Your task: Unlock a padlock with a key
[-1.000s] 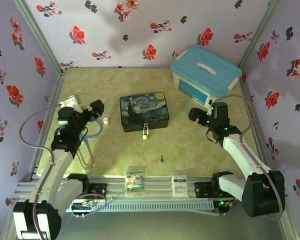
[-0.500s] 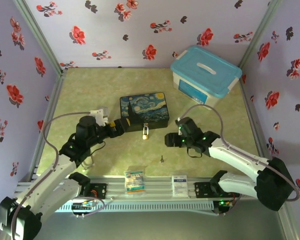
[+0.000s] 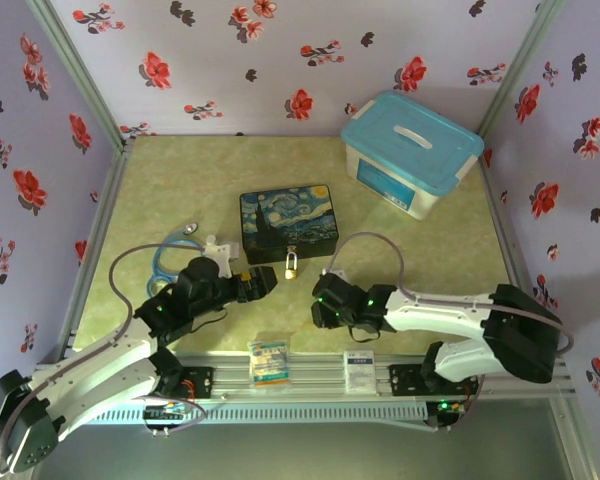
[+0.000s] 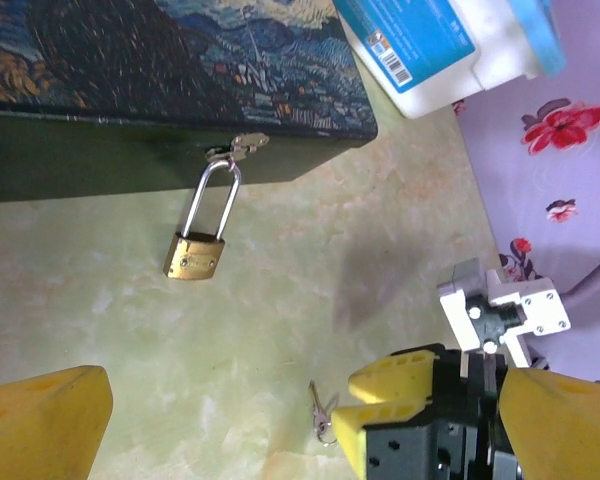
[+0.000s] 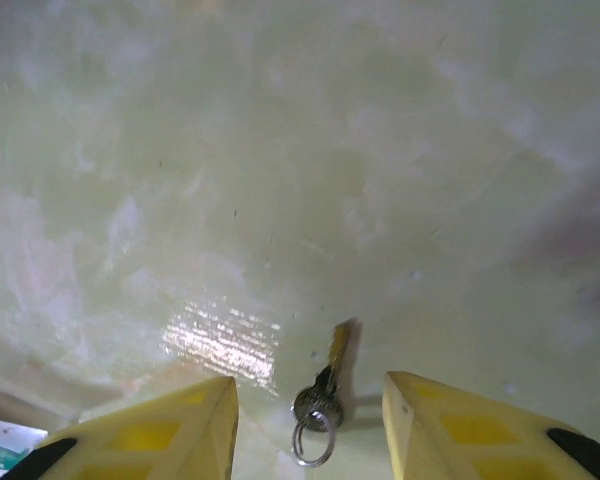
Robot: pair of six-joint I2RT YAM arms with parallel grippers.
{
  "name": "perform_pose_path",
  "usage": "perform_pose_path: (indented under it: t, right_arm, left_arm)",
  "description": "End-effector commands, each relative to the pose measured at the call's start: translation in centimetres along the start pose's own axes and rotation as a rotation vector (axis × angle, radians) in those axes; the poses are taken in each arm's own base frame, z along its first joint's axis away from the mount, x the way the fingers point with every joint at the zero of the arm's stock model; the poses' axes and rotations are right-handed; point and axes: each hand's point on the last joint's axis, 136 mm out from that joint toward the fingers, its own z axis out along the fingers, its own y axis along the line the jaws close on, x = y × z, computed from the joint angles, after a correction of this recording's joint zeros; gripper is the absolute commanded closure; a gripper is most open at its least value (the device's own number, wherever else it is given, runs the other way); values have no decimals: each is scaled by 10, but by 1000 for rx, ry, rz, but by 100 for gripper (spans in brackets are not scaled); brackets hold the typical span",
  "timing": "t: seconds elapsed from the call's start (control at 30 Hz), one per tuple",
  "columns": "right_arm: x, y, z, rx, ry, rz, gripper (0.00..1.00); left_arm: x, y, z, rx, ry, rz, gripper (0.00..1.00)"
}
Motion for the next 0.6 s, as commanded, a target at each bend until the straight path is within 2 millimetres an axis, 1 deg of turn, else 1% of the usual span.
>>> perform_pose_path:
  t: [0.0,0.1,0.27,0.33,0.47,0.57]
  right_arm:
    - [2,5,3,31,-24,25,58]
    - [10,4,5,87,-17,-17,59]
    - [17,0,13,160,16,-55,67]
    - [18,0,15,165,15,-54,67]
    - [19,-7,15,203,11,-45,68]
    - [21,-12,18,224,10,-46,72]
  left_arm:
    - [-6,-2,2,-24,-46,-10,0]
    - [-2,2,4,-45,-48,-1,0]
    - [2,6,6,-50,-59,-1,0]
    - [4,6,7,-50,-57,-4,0]
    - [7,8,9,-58,-44,-6,0]
    - [8,7,10,-56,-40,-7,0]
